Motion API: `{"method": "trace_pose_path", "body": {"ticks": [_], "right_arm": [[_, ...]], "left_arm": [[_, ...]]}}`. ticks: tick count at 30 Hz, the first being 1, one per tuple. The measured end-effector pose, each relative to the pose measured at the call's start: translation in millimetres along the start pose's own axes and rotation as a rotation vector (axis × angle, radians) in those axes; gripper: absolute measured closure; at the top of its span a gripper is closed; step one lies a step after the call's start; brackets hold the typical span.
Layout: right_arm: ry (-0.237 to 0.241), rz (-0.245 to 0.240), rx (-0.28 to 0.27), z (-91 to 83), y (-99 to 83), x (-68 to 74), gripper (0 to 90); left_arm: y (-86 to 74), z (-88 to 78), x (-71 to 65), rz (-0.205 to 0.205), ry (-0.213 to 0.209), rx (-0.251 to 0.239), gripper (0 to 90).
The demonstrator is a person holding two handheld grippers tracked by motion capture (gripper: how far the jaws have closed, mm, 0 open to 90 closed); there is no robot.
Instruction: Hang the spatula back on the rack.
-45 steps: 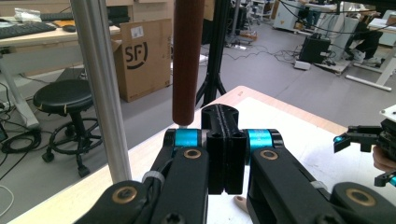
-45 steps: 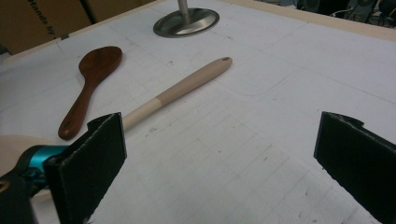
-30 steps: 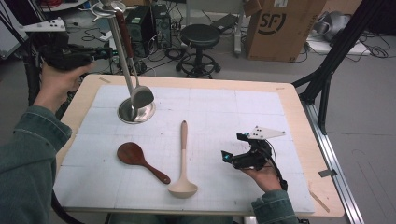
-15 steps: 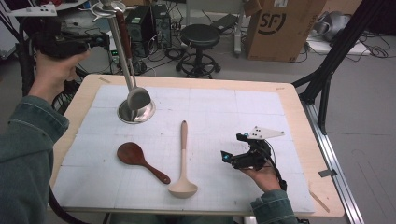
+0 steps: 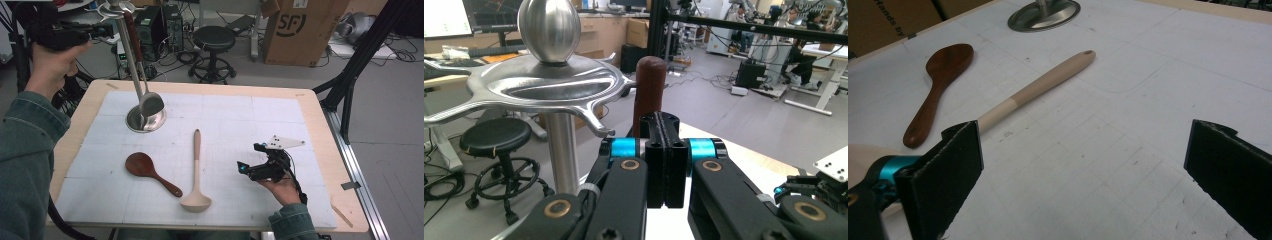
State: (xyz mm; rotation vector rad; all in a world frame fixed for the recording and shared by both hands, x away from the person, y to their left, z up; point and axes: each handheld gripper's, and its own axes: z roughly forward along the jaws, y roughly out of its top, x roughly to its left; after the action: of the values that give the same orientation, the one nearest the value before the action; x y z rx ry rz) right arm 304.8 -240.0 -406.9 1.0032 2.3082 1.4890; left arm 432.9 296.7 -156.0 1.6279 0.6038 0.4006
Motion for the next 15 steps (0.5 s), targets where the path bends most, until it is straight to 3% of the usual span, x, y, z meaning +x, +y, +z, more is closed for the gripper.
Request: {"method": "trace_pose_path", "body": {"ticks": [6, 15], "right_arm": [[-0.001, 0.001, -0.001, -0.4, -0.2, -0.3, 1.3], [0.003, -0.002, 0.004, 0.9, -0.8, -0.2, 1.3]], "left_arm": [[0.5, -0.7, -0.2, -0.002, -0.016, -0.006, 89.7], [2.0, -10.7, 3.8, -0.021, 0.003, -0.037, 89.8]]}}
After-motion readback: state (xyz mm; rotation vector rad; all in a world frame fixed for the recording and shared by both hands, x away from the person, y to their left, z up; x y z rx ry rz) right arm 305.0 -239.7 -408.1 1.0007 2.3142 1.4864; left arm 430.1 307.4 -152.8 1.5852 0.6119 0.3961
